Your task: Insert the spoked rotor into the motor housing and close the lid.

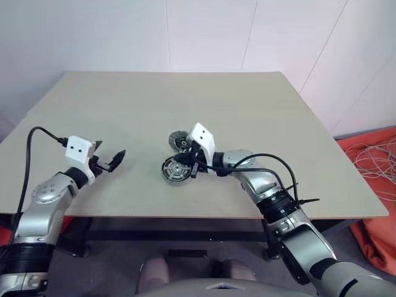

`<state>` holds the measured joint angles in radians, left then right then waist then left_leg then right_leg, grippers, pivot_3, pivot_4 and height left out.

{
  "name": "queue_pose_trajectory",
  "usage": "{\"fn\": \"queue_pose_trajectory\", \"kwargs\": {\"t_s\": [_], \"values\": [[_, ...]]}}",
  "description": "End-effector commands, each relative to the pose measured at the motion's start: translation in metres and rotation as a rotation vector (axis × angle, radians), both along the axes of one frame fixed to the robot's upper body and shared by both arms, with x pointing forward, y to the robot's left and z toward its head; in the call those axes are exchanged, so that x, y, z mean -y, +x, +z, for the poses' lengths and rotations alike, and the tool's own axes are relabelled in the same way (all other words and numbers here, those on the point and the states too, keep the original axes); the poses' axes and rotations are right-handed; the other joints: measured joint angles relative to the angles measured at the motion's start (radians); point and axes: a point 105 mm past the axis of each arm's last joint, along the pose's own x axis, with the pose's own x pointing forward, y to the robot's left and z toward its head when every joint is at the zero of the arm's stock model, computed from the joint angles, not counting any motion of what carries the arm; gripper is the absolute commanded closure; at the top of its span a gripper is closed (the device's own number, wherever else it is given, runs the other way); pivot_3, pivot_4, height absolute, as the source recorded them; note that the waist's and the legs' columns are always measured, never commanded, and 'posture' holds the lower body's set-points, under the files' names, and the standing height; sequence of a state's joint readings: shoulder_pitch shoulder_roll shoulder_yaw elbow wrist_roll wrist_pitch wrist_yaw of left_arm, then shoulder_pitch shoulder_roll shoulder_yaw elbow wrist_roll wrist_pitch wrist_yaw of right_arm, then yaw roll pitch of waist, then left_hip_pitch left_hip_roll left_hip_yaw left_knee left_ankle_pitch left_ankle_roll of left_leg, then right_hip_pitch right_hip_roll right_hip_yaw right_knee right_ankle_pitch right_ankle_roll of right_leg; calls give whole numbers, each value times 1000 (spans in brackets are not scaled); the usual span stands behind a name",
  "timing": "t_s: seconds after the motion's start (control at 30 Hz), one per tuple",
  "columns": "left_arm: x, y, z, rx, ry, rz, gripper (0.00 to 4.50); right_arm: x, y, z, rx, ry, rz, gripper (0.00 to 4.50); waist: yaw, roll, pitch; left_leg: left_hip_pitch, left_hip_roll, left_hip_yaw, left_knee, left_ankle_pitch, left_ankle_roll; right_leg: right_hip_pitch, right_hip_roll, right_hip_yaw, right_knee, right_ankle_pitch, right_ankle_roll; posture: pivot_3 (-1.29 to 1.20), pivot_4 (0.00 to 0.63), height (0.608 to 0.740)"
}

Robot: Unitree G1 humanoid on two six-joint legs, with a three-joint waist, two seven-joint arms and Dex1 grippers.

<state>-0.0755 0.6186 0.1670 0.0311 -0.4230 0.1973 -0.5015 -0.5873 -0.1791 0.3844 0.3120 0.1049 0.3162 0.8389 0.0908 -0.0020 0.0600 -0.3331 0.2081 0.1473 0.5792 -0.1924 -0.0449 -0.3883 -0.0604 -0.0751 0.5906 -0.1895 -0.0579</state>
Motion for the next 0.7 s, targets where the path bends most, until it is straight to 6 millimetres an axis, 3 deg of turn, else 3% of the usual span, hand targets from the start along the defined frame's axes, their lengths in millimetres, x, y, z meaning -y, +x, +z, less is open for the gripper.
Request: {"fn": "queue_pose_trajectory", "kwargs": {"t_s": [0.03,0.17,0.3,0.47,0.7], "values": [[8,1,19,58,-9,-59,0,0,1,-10,1,-33,8,4444,0,0,0,-1,0,0,0,0,0,-1,0,0,0,0,-1,0,0,740],[8,2,21,68,0,-47,0,5,6,-22,-51,-72,-27,4444,-3,0,0,2,0,0,0,0,0,1,1,0,2,1,-1,0,0,740],[14,1,24,95,-28,-81,0,3,5,-20,-42,-75,-4,4444,-2,0,0,4,0,0,0,0,-1,3,0,0,2,1,-1,0,0,740],[16,0,23,131,3,-94,0,4,3,-1,-45,-2,6,4444,-1,0,0,5,0,0,1,0,-1,3,0,1,1,0,-1,0,0,740],[19,0,19,121,-1,-164,0,39,-9,28,-41,7,58,4444,5,0,0,1,0,0,1,0,0,1,1,1,1,1,-1,0,0,740]]}}
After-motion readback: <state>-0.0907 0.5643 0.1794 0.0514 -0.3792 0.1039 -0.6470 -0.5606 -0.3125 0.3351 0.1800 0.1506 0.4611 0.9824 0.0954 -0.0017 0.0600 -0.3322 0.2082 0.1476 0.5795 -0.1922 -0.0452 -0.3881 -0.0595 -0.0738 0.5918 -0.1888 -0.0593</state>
